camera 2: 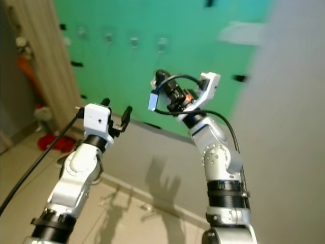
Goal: Hang keys on a hook
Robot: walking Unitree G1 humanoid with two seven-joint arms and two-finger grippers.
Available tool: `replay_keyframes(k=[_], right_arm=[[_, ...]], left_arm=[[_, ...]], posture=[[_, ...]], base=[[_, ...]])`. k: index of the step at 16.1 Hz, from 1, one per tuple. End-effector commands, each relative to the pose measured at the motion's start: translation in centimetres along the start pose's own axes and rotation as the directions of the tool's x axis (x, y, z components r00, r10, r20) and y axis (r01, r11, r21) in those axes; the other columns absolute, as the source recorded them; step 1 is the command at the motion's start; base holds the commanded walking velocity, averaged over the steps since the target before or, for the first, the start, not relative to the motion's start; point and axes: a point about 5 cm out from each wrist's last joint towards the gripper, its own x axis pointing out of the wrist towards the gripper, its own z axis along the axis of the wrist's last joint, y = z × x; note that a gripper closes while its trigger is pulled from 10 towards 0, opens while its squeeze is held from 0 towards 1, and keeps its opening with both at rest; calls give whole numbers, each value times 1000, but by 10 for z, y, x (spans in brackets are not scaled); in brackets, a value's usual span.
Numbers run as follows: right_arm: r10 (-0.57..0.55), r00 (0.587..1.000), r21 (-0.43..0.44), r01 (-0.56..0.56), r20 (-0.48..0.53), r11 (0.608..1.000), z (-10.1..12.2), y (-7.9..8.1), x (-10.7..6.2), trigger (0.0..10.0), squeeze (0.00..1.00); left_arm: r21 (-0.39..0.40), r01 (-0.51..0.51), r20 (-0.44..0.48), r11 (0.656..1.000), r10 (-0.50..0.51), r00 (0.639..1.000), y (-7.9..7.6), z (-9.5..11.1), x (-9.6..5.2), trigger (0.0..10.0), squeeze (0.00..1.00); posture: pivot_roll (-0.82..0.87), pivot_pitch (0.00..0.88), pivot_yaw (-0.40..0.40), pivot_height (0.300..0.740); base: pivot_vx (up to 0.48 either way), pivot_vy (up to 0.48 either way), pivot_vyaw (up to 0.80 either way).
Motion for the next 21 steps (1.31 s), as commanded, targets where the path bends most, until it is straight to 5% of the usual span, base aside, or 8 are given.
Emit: replay_keyframes(k=[1,5,10,21], right_arm=[[26,1000,-26,-26,5,999,3,3,2,10000,0],[55,998,-21,-54,19,998,7,9,5,10000,0],[167,986,19,-167,4,986,19,31,18,10000,0],[207,972,23,-205,-109,978,-8,22,47,10000,0]], left_arm=[[-10,-1,18,1000,2,1000,1,4,2,10000,0],[-18,-1,48,1000,2,999,-2,9,1,10000,0],[-26,16,84,1000,-13,996,-6,16,2,10000,0],[-15,66,89,998,-64,994,-13,18,-9,10000,0]], posture=[[-73,0,-16,740],[-72,0,-18,740],[-69,0,-22,740],[1,0,-60,740]], base=[[458,0,0],[458,0,0],[0,0,0],[0,0,0]])
